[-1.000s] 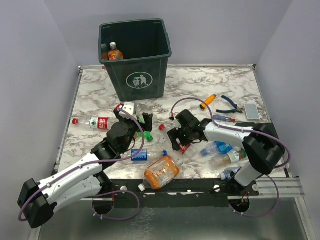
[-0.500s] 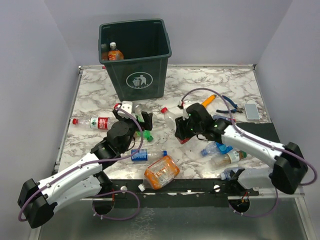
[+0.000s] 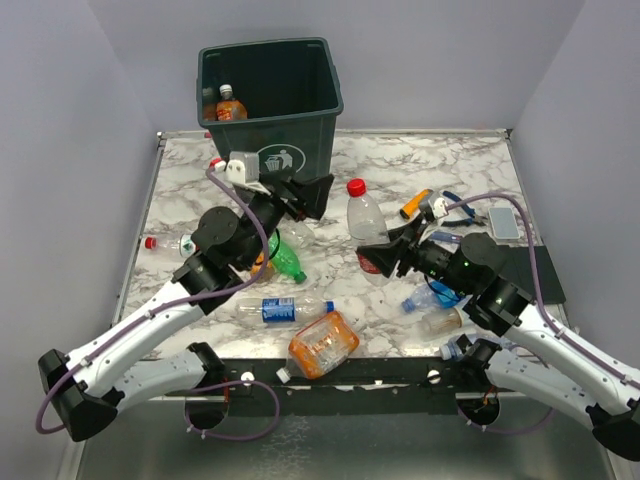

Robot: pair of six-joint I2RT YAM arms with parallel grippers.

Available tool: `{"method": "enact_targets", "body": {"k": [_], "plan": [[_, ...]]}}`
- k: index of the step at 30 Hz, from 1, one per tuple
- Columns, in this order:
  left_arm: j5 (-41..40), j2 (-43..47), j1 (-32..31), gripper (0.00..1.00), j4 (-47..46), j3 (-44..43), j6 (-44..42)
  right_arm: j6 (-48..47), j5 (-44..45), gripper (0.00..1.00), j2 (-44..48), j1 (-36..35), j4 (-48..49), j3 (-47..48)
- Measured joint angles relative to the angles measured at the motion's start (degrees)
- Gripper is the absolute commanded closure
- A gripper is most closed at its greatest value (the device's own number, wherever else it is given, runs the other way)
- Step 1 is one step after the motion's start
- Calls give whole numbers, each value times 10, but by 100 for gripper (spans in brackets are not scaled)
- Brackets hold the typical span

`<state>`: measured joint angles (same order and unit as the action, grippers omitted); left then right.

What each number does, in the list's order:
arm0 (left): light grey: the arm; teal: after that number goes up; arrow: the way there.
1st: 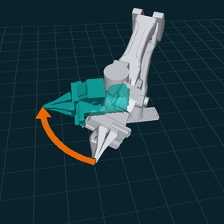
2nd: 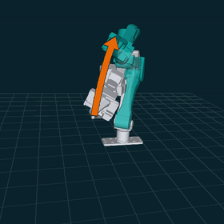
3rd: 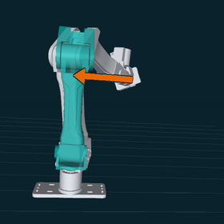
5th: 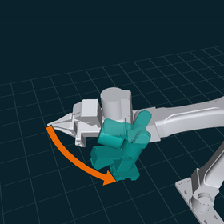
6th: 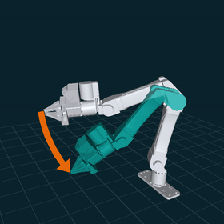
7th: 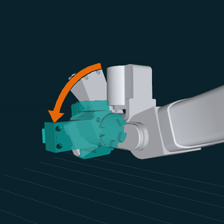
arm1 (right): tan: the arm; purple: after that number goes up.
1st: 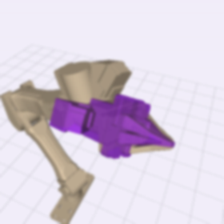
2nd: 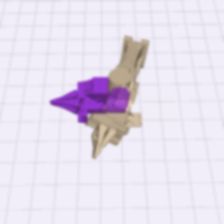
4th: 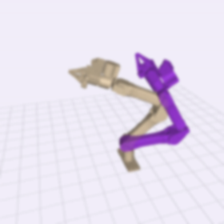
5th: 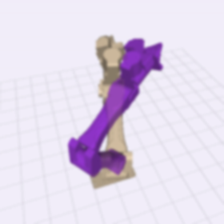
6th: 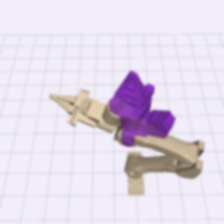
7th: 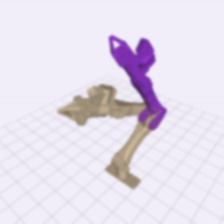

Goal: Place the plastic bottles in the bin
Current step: Pick up the plastic bottle at the center of the board.

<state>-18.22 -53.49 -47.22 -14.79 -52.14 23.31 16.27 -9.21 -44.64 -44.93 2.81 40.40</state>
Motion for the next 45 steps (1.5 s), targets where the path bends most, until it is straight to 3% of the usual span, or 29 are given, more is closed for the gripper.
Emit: {"method": "enact_targets", "body": {"k": [9,13,19,29,30,31,33,35,45], "plan": [[222,-116,1,1,-45,-152,63,52,-34,55,26,0,126,-51],[293,-160,1,10,-48,-179,88,63,-40,55,28,0,148,-52],[339,-186,1,22,-22,-186,104,64,-40,55,31,0,152,-52],[360,-188,2,74,-9,-188,107,62,-36,54,30,0,137,-52],[360,-187,2,85,-7,-188,104,62,-36,50,30,0,137,-52],[360,-187,2,97,-6,-188,102,62,-36,40,30,0,137,-52],[360,-187,3,100,-4,-188,99,60,-36,15,28,0,135,-51],[359,-187,3,100,1,-187,98,61,-37,4,24,0,127,-47],[338,-175,3,100,12,-187,81,50,-44,0,5,0,31,29]]}}
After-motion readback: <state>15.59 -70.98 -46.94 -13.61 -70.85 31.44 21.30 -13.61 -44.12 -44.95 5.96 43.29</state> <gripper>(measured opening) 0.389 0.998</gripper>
